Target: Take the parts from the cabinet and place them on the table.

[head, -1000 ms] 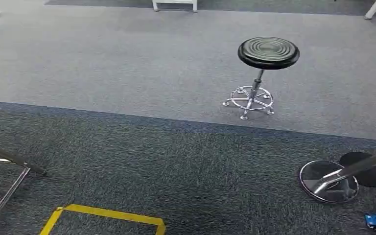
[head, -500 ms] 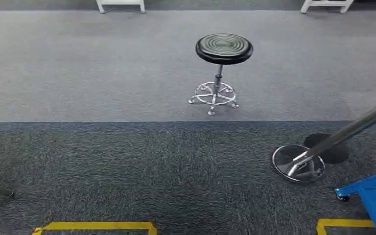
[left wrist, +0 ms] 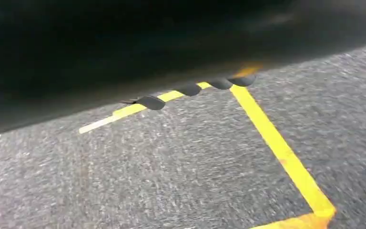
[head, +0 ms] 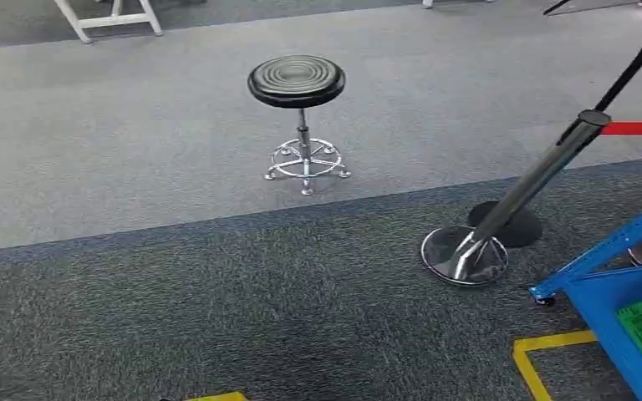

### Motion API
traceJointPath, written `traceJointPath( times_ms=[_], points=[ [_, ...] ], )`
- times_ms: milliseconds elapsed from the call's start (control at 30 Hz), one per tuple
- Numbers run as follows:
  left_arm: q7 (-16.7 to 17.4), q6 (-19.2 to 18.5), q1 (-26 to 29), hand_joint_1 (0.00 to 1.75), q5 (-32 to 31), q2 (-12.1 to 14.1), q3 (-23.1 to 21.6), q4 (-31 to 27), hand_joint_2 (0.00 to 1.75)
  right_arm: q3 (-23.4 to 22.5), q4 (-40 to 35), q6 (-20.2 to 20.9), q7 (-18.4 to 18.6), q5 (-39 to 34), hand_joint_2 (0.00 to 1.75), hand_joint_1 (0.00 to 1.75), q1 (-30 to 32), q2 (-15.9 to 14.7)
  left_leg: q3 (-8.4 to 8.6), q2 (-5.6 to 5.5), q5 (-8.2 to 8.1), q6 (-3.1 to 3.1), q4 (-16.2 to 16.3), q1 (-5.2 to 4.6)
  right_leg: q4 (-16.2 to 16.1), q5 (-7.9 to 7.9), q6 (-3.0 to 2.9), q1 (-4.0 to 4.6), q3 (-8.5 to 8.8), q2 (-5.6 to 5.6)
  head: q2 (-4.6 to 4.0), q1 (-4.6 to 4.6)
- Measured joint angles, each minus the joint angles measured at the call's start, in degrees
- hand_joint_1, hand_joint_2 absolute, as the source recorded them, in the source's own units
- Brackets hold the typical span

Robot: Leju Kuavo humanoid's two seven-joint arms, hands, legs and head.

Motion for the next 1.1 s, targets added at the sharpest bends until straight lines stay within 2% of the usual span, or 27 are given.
traceJointPath(
  times_ms=[33, 100, 133, 167, 200, 233, 300, 333, 367, 400, 467, 500, 533, 567, 600, 633, 667, 700, 800, 833, 867, 900, 967, 1000, 1033, 1067, 1100],
  points=[
    [-0.13, -0.02, -0.07, 0.0, 0.07, 0.04, 0.24, 0.0, 0.0, -0.15, 0.0, -0.02, 0.0, 0.02, 0.0, 0.0, 0.06, 0.0, 0.42, -0.04, 2.03, 0.17, -1.57, -0.01, 0.03, 0.0, 0.0, 0.04, 0.08, 0.88, 0.0, -0.04],
    [-0.39, -0.04, -0.15, 0.0, 0.22, 0.11, 0.48, 0.0, 0.0, -0.33, 0.02, -0.02, 0.04, 0.07, 0.0, 0.0, 0.01, 0.04, 3.67, -1.14, 7.82, 0.71, -9.78, -0.01, 0.08, 0.0, 0.04, 0.06, 0.29, 2.64, 0.0, -0.04],
    [-0.52, -0.04, -0.11, 0.0, 0.22, 0.22, 0.57, 0.0, 0.0, -0.35, 0.02, -0.02, 0.09, 0.07, 0.0, 0.0, -0.01, 0.04, 5.31, -3.5, 9.98, 1.05, -14.0, 0.02, 0.08, -0.01, 0.12, 0.01, 0.22, 3.33, 0.0, -0.07],
    [-0.65, -0.02, -0.11, 0.0, 0.35, 0.35, 0.7, 0.0, 0.0, -0.37, 0.02, -0.04, 0.11, 0.07, 0.0, 0.0, -0.17, 0.11, 5.79, -5.56, 9.64, 1.48, -15.54, 0.19, 0.49, -0.12, 0.51, 0.41, 0.0, 3.96, 0.0, -0.04],
    [-0.72, -0.02, -0.2, 0.0, 0.46, 0.33, 0.83, 0.0, 0.0, -0.37, 0.02, -0.04, 0.17, 0.04, 0.0, 0.0, -0.19, 0.11, 6.29, -5.17, 8.92, 1.32, -16.79, 0.28, 0.63, 0.04, 0.89, 0.21, -0.61, 4.87, 0.0, -0.04],
    [-0.72, -0.02, -0.25, 0.0, 0.46, 0.33, 0.92, 0.0, 0.0, -0.39, 0.02, -0.04, 0.24, 0.04, 0.0, 0.0, -0.06, 0.11, 6.11, -4.8, 8.95, 1.38, -16.52, 0.12, 0.44, 0.23, 1.26, 0.02, -0.9, 5.19, 0.0, 0.04],
    [-0.77, 0.0, -0.4, 0.0, 0.5, 0.24, 0.98, 0.0, 0.0, -0.5, 0.04, -0.07, 0.31, 0.04, 0.0, 0.0, 0.27, 0.11, 6.28, -3.69, 9.32, 2.02, -17.12, 0.28, 0.15, 0.48, 2.18, -0.01, -1.68, 6.31, 0.0, 0.0],
    [-0.83, 0.02, -0.53, 0.0, 0.5, 0.07, 1.0, 0.0, 0.0, -0.63, 0.07, -0.09, 0.42, 0.04, 0.0, 0.0, 0.31, 0.11, 6.41, -2.59, 9.56, 2.34, -17.49, 0.43, 1.1, -0.21, 2.27, 0.08, -1.87, 3.61, 0.0, 0.02],
    [-0.92, 0.13, -0.52, 0.0, 0.5, 0.09, 1.11, 0.0, 0.0, -0.63, 0.04, -0.11, 0.46, 0.04, 0.0, 0.0, 0.17, 0.09, 6.38, -2.01, 9.49, 2.76, -17.55, 0.37, 3.5, -2.07, 2.43, 0.26, -3.18, 0.65, 0.0, 0.63],
    [-0.92, 0.2, -0.35, 0.0, 0.54, 0.11, 1.35, 0.0, 0.0, -0.63, 0.04, -0.2, 0.46, 0.02, 0.0, 0.0, -0.08, 0.09, 6.36, -1.05, 9.41, 2.91, -17.52, 0.24, 7.84, -4.55, 2.59, 0.23, -5.27, -0.78, 0.0, 0.74],
    [-0.94, 0.2, -0.15, 0.0, 0.55, 0.04, 1.51, 0.0, 0.0, -0.59, 0.04, -0.15, 0.46, 0.04, 0.0, 0.0, -0.13, 0.07, 6.35, 0.81, 9.34, 3.02, -17.49, 0.01, 16.5, -8.22, 2.91, 0.14, -9.38, -1.64, 0.0, 0.68],
    [-0.94, 0.18, -0.15, 0.0, 0.55, 0.02, 1.55, 0.0, 0.0, -0.63, 0.07, -0.17, 0.46, 0.02, 0.0, 0.0, -0.03, 0.07, 6.36, 1.63, 9.29, 3.01, -17.47, 0.0, 18.1, -8.22, 3.0, 0.13, -10.06, -1.73, 0.0, 0.7],
    [-0.94, 0.18, -0.19, 0.0, 0.55, -0.02, 1.57, 0.0, 0.0, -0.68, 0.06, -0.18, 0.5, 0.04, 0.0, 0.0, 0.13, 0.07, 6.42, 2.37, 9.24, 2.98, -17.47, 0.0, 16.9, -6.89, 3.04, 0.13, -9.3, -1.82, 0.0, 0.72],
    [-0.94, 0.2, -0.28, 0.0, 0.55, -0.04, 1.62, 0.0, 0.0, -0.7, 0.04, -0.17, 0.5, 0.04, 0.0, 0.0, 0.17, 0.07, 6.54, 3.09, 9.15, 2.86, -17.46, 0.01, 13.17, -4.62, 3.03, 0.13, -7.27, -2.13, 0.0, 0.72],
    [-0.94, 0.18, -0.35, 0.0, 0.55, -0.07, 1.66, 0.0, 0.0, -0.68, 0.04, -0.17, 0.5, 0.04, 0.0, 0.0, 0.15, 0.07, 6.76, 3.8, 9.01, 2.65, -17.45, 0.02, 7.59, -2.04, 2.93, 0.11, -4.17, -2.95, 0.0, 0.72],
    [-0.94, 0.18, -0.4, 0.0, 0.55, -0.13, 1.7, 0.0, 0.0, -0.68, 0.04, -0.18, 0.5, 0.04, 0.0, 0.0, 0.06, 0.07, 7.09, 4.4, 8.81, 2.34, -17.42, -0.04, 2.26, -0.17, 2.82, 0.14, -1.02, -5.17, 0.0, 0.72],
    [-0.94, 0.18, -0.36, 0.0, 0.55, -0.07, 1.77, 0.0, 0.0, -0.68, 0.07, -0.17, 0.5, 0.04, 0.0, 0.0, -0.12, 0.09, 7.15, 4.84, 8.63, 2.05, -17.38, -0.44, 0.63, -1.28, 2.49, 0.76, -0.32, -7.27, 0.0, 0.77],
    [-0.96, 0.18, -0.4, 0.0, 0.55, -0.09, 1.81, 0.0, 0.0, -0.68, 0.04, -0.17, 0.46, 0.04, 0.0, 0.0, -0.22, 0.09, 7.2, 5.42, 8.4, 1.67, -17.2, -0.62, 0.43, -0.74, 1.69, 0.57, 0.09, -6.14, 0.0, 0.44],
    [-0.98, 0.18, -0.58, 0.0, 0.55, -0.04, 1.83, 0.0, 0.0, -0.74, 0.07, -0.2, 0.48, 0.04, 0.0, 0.0, 0.01, 0.09, 7.69, 6.86, 8.41, 0.94, -17.26, -0.45, 0.6, -0.65, 0.91, 0.73, -0.87, -4.36, 0.0, 0.46],
    [-1.01, 0.18, -0.64, 0.0, 0.55, -0.04, 1.83, -0.02, 0.0, -0.74, 0.07, -0.2, 0.53, 0.04, 0.0, 0.0, 0.1, 0.11, 7.72, 5.79, 7.73, 0.31, -16.95, -0.13, 0.36, -0.39, 0.36, 0.34, -0.19, -3.77, 0.0, 0.37],
    [-1.05, 0.2, -0.72, 0.0, 0.52, -0.02, 1.86, -0.02, 0.0, -0.79, 0.07, -0.22, 0.5, 0.07, 0.0, 0.0, 0.11, 0.13, 7.09, 2.66, 6.2, 0.09, -15.31, -0.07, 0.4, -0.32, 0.15, 0.32, -0.25, -3.34, 0.0, 0.15],
    [-1.16, 0.18, -0.72, 0.0, 0.52, -0.02, 1.86, -0.02, 0.0, -0.83, 0.07, -0.22, 0.52, 0.07, 0.0, 0.0, -0.03, 0.13, 5.6, 1.2, 3.96, 0.07, -11.88, -0.05, 0.4, -0.24, -0.08, 0.34, -0.34, -2.79, 0.0, -0.05],
    [-1.18, 0.2, -0.43, 0.0, 0.52, -0.07, 1.9, 0.0, 0.0, -0.83, 0.07, -0.2, 0.5, 0.09, 0.0, 0.0, -0.22, 0.15, 1.11, 0.2, -0.18, 0.15, -2.33, -0.12, 0.41, -0.16, -0.44, 0.47, -0.51, -1.14, 0.0, -0.07],
    [-1.2, 0.2, -0.31, 0.0, 0.52, -0.11, 1.9, 0.0, 0.0, -0.83, 0.07, -0.22, 0.5, 0.09, 0.0, 0.0, -0.2, 0.15, -0.24, 0.1, -0.37, 0.3, 0.13, -0.12, 0.42, -0.11, -0.52, 0.6, -0.49, -0.24, 0.0, -0.04],
    [-1.29, 0.2, -0.22, 0.0, 0.52, -0.11, 1.9, 0.0, 0.0, -0.87, 0.07, -0.22, 0.52, 0.09, 0.0, 0.0, -0.1, 0.15, -0.26, 0.07, 0.87, 0.53, -0.17, -0.13, 0.42, -0.09, -0.56, 0.71, -0.41, 0.56, 0.0, -0.04],
    [-1.33, 0.22, -0.25, 0.0, 0.52, -0.09, 1.9, 0.0, 0.0, -0.9, 0.07, -0.22, 0.52, 0.11, 0.0, 0.0, -0.03, 0.15, 0.54, -0.1, 3.17, 0.87, -2.41, -0.16, 0.43, -0.09, -0.56, 0.85, -0.33, 1.44, 0.0, -0.11],
    [-1.44, 0.29, -0.27, 0.0, 0.52, -0.07, 1.92, 0.0, 0.0, -0.92, 0.07, -0.2, 0.52, 0.11, 0.0, 0.0, -0.03, 0.15, 2.25, -0.68, 6.14, 1.38, -6.58, -0.23, 0.44, -0.07, -0.55, 0.94, -0.22, 2.32, 0.0, -0.04]
  ],
)
